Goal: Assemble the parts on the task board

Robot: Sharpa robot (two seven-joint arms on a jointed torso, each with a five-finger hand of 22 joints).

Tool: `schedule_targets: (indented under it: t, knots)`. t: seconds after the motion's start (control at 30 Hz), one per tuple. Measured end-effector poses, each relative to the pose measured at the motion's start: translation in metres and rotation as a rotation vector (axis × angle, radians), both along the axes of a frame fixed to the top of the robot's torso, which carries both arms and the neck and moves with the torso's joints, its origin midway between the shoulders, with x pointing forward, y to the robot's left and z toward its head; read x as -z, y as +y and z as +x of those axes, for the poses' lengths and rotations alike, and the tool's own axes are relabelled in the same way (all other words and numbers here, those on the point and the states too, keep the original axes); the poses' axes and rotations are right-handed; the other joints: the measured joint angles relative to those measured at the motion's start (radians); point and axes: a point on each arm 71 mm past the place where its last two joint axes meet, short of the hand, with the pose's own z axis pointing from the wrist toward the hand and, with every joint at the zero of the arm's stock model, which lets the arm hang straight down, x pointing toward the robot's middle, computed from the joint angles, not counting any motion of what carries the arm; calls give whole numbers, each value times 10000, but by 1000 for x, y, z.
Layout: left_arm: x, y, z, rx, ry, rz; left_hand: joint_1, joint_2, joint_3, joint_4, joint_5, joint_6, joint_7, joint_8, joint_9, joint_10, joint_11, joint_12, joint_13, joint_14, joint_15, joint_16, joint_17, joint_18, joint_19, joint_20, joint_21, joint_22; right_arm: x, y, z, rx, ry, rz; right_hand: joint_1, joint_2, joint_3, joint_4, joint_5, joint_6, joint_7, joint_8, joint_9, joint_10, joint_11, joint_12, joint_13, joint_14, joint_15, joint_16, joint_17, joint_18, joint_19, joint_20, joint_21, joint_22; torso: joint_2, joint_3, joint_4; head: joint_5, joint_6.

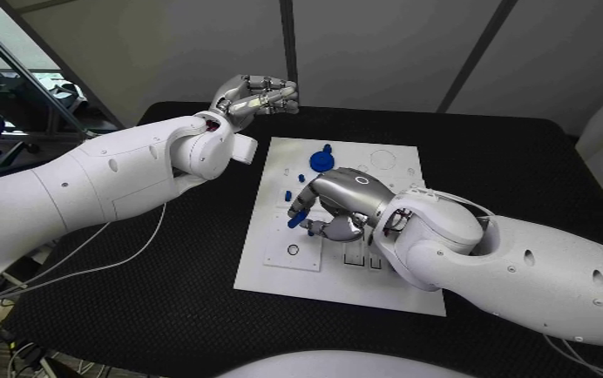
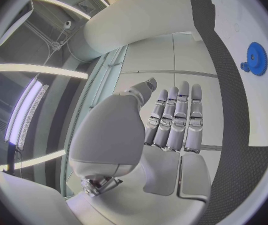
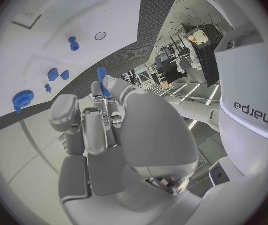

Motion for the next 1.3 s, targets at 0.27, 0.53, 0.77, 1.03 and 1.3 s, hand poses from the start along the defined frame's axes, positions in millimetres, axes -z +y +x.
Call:
schedule_targets:
  t: [0.27,0.53,0.77,1.03,1.3]
  knots:
    - [2,-8,1,130,71,-7,0,0,0,0,0,0,0,0,0,-1,0,0,0,1,1,-4,1,1,0,0,0,1,19,12,-3,-452,377,-406,-28,4,-1,-1,-2,-1,0,-28,-6,56,-55,-43,-15,0,0,0,-1,0,0,0,0,-12,-5,8,0,181,-60]
    - [2,-9,1,156,127,11,0,0,0,0,0,0,0,0,0,-1,0,-39,0,0,1,-40,1,0,36,37,0,-75,29,15,-2,-664,476,-1011,-54,-22,23,-27,38,-5,-1,-31,-5,72,-71,-62,-3,0,0,0,-2,0,-1,0,0,-20,-7,16,-12,278,-83]
    - [3,-10,1,191,174,18,0,0,0,0,0,0,0,0,0,-1,0,-39,1,0,1,-40,2,0,36,37,0,-93,34,17,-2,-791,497,-1408,-54,-23,23,-28,39,-12,-7,-79,9,72,-71,-63,3,0,1,0,-3,-1,-1,0,0,-20,-7,17,-19,325,-99]
    - [3,-10,1,218,219,28,0,0,0,0,0,0,0,0,0,-1,0,-39,1,0,1,-81,2,0,35,37,0,-125,36,17,-2,-820,460,-1729,-78,-51,22,-28,38,25,21,-54,5,108,-36,-81,3,0,1,0,-3,-1,-1,0,0,-20,-7,20,-22,368,-111]
    - [3,-10,1,242,252,34,0,0,0,0,0,-36,37,0,0,-1,1,-39,1,0,1,-81,3,0,72,0,0,-142,38,17,-2,-788,401,-1972,-79,-50,22,-28,37,60,-12,-47,7,108,-36,-99,0,0,1,0,-16,0,-1,0,-1,-20,-9,20,-25,398,-126]
